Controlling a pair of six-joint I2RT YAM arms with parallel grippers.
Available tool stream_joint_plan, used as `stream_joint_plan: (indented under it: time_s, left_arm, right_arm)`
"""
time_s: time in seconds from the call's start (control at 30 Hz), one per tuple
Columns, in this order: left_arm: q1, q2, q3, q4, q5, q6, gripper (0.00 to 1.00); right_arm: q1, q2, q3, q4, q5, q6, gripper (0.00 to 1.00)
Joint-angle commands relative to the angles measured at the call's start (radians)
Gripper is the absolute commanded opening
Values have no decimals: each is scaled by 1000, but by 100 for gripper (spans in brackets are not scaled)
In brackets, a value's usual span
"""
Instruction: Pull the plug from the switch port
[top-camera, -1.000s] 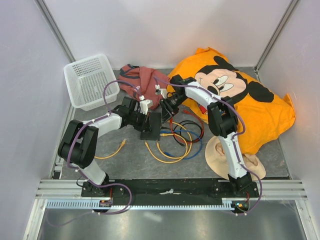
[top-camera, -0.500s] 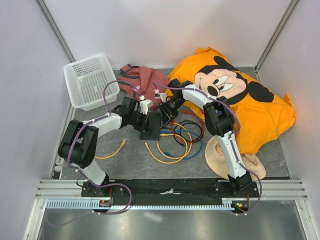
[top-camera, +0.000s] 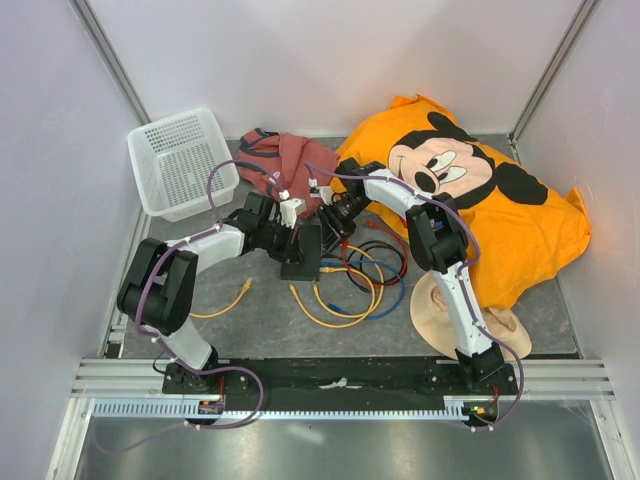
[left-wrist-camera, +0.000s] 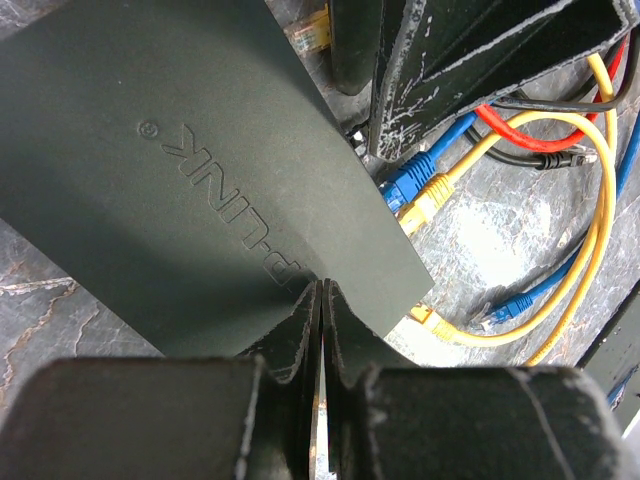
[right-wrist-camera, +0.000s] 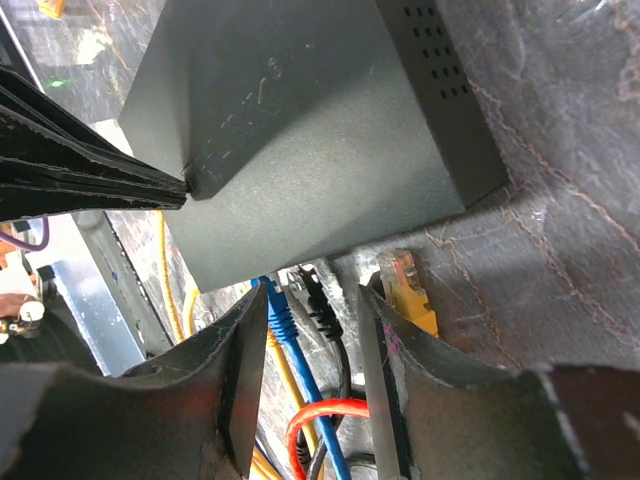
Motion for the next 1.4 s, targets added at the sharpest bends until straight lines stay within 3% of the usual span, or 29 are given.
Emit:
stream_joint_plan:
  time_s: [0.0,0.6,0.97,1.37]
  left_arm:
    - [3,29,10,-27,-36,23,8]
    - [3,24,5,-22,-38,23,8]
    - [3,32,11,-24,-40,25,9]
    - [3,38,16,-30,-40,23,10]
  right_arm:
    - [17,47,19,2,-1,-22,49]
    - [21,76,16,-39,-10,-80,45]
    - [12,104,50,-38,44,-91,33]
    - [27,96,47,-27,84,-83,27]
